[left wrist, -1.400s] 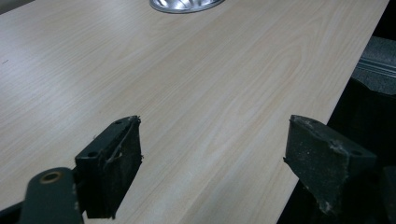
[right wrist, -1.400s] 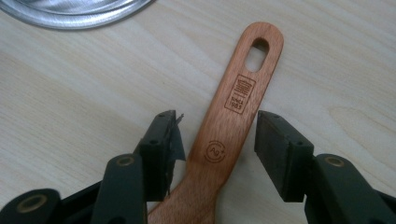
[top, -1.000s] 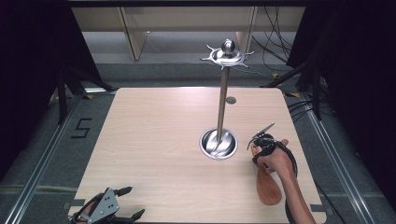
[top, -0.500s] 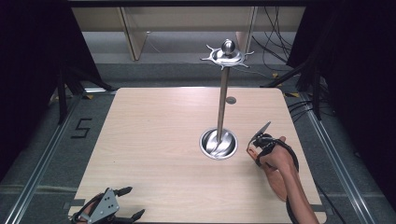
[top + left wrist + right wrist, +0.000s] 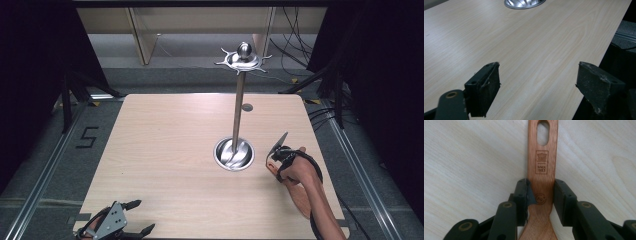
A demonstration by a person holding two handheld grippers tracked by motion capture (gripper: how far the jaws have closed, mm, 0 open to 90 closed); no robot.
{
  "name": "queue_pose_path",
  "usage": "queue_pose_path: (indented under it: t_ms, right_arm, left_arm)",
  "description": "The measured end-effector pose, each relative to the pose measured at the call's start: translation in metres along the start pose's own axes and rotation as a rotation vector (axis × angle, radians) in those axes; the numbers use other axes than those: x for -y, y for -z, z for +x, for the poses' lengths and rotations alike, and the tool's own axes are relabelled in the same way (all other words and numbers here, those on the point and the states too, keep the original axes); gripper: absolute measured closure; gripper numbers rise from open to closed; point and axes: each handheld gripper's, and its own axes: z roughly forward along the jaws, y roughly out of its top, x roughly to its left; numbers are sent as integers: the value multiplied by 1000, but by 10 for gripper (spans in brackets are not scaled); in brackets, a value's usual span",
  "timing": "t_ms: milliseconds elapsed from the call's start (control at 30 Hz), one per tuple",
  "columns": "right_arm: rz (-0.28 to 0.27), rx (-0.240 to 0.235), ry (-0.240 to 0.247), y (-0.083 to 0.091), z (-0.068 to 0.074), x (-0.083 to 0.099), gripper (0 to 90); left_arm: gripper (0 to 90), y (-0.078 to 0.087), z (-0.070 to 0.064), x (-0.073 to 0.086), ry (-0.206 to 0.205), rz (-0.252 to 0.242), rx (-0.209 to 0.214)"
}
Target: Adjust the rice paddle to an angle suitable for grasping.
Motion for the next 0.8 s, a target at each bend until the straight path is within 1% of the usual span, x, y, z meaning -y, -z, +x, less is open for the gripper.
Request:
queue_pose_path:
  t_ms: [33,67,133,200,267,300,333,367,433,467,500,533,567,600,633,667,733,767,800]
  right_arm:
    - [7,-4,-10,1,0,0,670]
    - [12,-7,28,0,-2,1,670]
    - [11,-1,35,0,-2,1,670]
    - [16,14,33,0,-2,1,670]
    - [26,16,30,1,-1,1,671]
    - [15,9,52,0,-1,2,670]
    - [21,36,63,0,-1,2,670]
    - [16,51,76,0,0,3,671]
    - [26,54,77,1,3,3,671]
    - [13,57,100,2,3,3,671]
    - [1,56,91,5,6,5,671]
    - [1,56,91,5,6,5,671]
    - [-21,71,116,7,6,5,671]
    - [-18,58,96,11,8,5,671]
    - [-18,58,96,11,8,5,671]
    - [-41,55,98,12,8,6,671]
    - [-84,33,98,17,7,8,671]
    - [-118,21,93,22,6,10,671]
    - [-118,21,93,22,6,10,671]
  left_arm:
    - [182,0,1,0,-8,0,-3]
    - [182,0,0,0,-3,0,1]
    - [182,0,0,0,3,5,3]
    - [182,0,1,0,-3,-5,-4]
    - [182,1,2,-1,-24,19,-2]
    - [182,1,3,-1,-28,23,-6]
    - [182,1,3,-1,-29,23,-6]
    - [182,1,3,-1,-29,22,-7]
    - [182,1,2,-1,-22,15,-3]
    - [182,1,2,-1,-21,14,-3]
    - [182,1,2,0,-13,5,-7]
    - [183,1,2,0,-13,5,-7]
    - [182,0,1,0,-4,-5,-6]
    - [182,1,1,0,-11,6,-5]
    - [182,1,1,0,-11,6,-5]
    - [182,0,1,0,-4,-5,-4]
    - [182,0,1,0,-4,-6,-5]
    - [182,0,1,0,-4,-8,-9]
    - [182,1,1,-1,-17,3,-8]
